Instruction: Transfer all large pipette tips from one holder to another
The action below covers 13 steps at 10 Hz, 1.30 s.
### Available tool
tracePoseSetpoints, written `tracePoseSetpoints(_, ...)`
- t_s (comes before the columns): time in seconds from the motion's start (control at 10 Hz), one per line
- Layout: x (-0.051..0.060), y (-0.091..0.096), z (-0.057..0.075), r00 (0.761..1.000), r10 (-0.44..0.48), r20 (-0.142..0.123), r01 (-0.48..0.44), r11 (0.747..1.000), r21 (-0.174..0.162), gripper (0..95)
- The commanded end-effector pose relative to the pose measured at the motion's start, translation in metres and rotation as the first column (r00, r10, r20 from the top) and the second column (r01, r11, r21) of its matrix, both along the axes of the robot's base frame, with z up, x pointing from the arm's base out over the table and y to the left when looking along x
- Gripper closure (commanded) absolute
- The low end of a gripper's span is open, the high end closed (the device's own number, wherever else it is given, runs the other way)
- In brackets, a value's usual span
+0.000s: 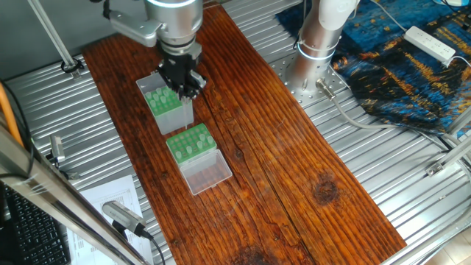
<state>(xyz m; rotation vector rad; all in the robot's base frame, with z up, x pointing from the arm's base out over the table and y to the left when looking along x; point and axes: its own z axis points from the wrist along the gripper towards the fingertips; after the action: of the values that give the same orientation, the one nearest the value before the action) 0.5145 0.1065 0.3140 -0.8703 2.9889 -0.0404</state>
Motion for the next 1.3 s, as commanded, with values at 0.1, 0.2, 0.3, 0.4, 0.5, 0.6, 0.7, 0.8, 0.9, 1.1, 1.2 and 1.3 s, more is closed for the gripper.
tracePoseSetpoints(0.1, 0.0, 0.009, -0.004, 1.0, -0.018, 0.002, 0.018, 1.0, 0.009, 95.0)
tracePoseSetpoints(0.2, 0.0, 0.015, -0.01, 1.0, -0.02, 0.0, 0.02, 1.0, -0.003, 95.0)
tracePoseSetpoints(0.3, 0.001, 0.017, -0.013, 1.0, -0.018, -0.001, 0.018, 1.0, -0.004, 95.0)
tracePoseSetpoints(0.4, 0.002, 0.016, -0.015, 1.0, -0.011, -0.001, 0.011, 1.0, -0.015, 95.0)
tracePoseSetpoints(0.5, 0.002, 0.016, -0.016, 1.0, -0.013, -0.001, 0.013, 1.0, -0.015, 95.0)
tracePoseSetpoints(0.6, 0.003, 0.015, -0.018, 1.0, -0.013, 0.0, 0.013, 1.0, -0.011, 95.0)
tracePoseSetpoints(0.7, 0.003, 0.017, -0.02, 1.0, -0.021, 0.0, 0.021, 1.0, 0.001, 95.0)
tracePoseSetpoints(0.8, 0.002, 0.02, -0.022, 1.0, -0.022, 0.0, 0.022, 1.0, -0.002, 95.0)
tracePoseSetpoints(0.9, 0.001, 0.023, -0.024, 1.0, -0.028, 0.0, 0.028, 1.0, -0.004, 95.0)
tracePoseSetpoints(1.1, 0.001, 0.024, -0.027, 1.0, -0.024, -0.002, 0.024, 1.0, -0.009, 95.0)
tracePoseSetpoints(1.2, 0.001, 0.023, -0.029, 1.0, -0.022, -0.004, 0.022, 1.0, -0.012, 95.0)
tracePoseSetpoints(1.3, 0.001, 0.022, -0.03, 1.0, -0.02, -0.003, 0.02, 1.0, -0.008, 95.0)
